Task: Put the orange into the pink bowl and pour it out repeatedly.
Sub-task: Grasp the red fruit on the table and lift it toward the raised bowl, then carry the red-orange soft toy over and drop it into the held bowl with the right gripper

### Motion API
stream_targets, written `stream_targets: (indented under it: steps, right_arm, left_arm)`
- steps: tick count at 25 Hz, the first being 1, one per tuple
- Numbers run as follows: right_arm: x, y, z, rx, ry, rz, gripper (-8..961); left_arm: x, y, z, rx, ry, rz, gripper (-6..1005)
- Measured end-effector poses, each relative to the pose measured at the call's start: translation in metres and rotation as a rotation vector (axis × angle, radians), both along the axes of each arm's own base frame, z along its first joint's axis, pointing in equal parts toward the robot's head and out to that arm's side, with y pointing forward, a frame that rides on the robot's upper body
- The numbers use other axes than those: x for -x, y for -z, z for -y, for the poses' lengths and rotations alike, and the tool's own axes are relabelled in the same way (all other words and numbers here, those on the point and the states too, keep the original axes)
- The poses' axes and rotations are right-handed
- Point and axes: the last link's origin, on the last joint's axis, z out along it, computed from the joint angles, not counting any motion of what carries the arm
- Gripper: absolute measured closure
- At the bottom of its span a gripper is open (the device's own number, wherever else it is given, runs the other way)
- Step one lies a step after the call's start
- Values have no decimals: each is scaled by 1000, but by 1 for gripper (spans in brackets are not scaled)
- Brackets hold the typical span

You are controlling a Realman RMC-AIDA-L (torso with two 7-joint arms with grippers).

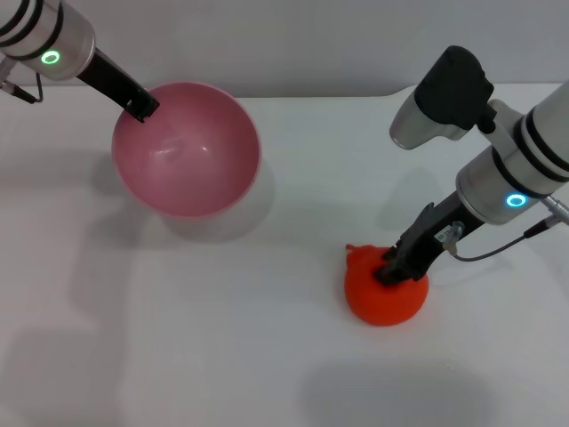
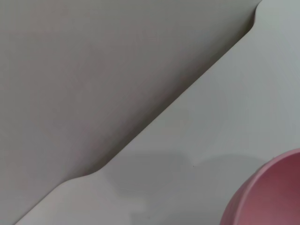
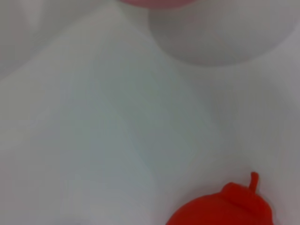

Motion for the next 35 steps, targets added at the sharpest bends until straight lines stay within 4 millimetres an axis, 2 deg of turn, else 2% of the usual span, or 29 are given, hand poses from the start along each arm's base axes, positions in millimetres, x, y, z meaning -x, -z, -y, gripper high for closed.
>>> stream_targets:
  steps: [2, 10, 13, 16, 20, 21, 23, 27, 28, 29, 32, 35]
  right_arm:
    - [0, 0, -1, -6, -1, -1, 545]
    - [1, 0, -2, -9, -5, 0, 914]
    - [1, -2, -3, -20, -4, -7, 915]
    - [6, -13, -10, -74, -15, -40, 916]
    - [38, -57, -27, -260, -93, -141, 917]
    - [38, -57, -27, -260, -93, -141, 914]
    - [55, -72, -31, -322, -143, -168, 908]
    - [93, -91, -28, -395, -264, -249, 896]
    - [112, -96, -24, -411, -324, -294, 893]
    - [112, -96, -24, -411, -324, -294, 889]
    - [129, -97, -20, -415, -384, -325, 880]
    - [139, -89, -17, -401, -424, -339, 871]
  left_arm:
    - [0, 0, 0, 0, 0, 0, 956]
    - [0, 1, 0, -1, 1, 2, 956]
    - [0, 1, 0, -1, 1, 3, 956]
    - [0, 1, 0, -2, 1, 3, 956]
    - [-1, 1, 0, -2, 1, 3, 955]
    - [-1, 1, 0, -3, 2, 3, 955]
    - [-1, 1, 0, -4, 3, 3, 955]
    - [-2, 3, 0, 4, 9, -4, 955]
    - [-3, 4, 0, 6, 11, -4, 955]
    - [-4, 5, 1, 9, 12, -3, 956]
    - [-8, 10, 1, 19, 18, 3, 956]
    - [-14, 17, 3, 36, 27, 6, 956]
